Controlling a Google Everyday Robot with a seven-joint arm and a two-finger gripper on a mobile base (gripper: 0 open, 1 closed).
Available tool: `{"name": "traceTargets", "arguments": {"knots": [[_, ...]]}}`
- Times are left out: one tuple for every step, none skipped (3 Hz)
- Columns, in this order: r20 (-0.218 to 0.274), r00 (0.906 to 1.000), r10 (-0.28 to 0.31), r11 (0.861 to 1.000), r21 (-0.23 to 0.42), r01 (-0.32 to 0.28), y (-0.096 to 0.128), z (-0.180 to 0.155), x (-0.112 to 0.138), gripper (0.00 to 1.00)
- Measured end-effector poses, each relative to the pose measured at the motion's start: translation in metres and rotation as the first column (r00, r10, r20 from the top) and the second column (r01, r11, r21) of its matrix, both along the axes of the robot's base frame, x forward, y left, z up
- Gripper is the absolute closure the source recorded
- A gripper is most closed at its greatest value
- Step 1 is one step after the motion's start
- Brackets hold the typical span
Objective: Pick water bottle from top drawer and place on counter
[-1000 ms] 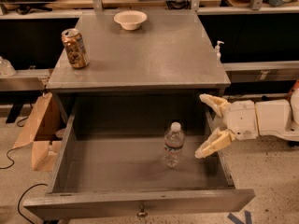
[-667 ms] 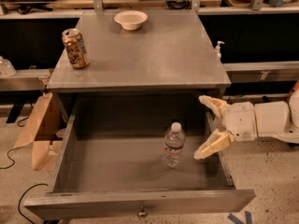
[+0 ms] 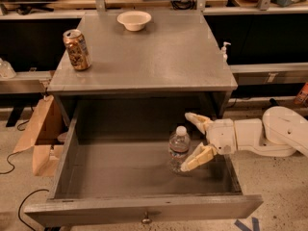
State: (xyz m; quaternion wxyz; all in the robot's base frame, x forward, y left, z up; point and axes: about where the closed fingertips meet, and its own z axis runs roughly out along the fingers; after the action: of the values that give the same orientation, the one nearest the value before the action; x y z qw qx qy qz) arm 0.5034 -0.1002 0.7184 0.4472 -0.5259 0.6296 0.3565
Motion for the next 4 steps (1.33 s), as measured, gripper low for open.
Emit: {"name": "traceTargets", "arguments": {"knots": [[-0.024, 0.999, 0.037, 0.998, 0.048, -0.036, 0.017, -0.015, 0.001, 0.18], [-0.044, 0.9958, 0.081, 0.992, 0.105, -0.076, 0.038, -0.021, -0.007, 0.41], [-0.056, 0.993, 0.104, 0.985, 0.145, -0.095, 0.054, -0.016, -0.013, 0.65], [-0.06, 0.9954, 0.075, 0.988, 0.136, -0.066, 0.063, 0.022, 0.004, 0.88]]}}
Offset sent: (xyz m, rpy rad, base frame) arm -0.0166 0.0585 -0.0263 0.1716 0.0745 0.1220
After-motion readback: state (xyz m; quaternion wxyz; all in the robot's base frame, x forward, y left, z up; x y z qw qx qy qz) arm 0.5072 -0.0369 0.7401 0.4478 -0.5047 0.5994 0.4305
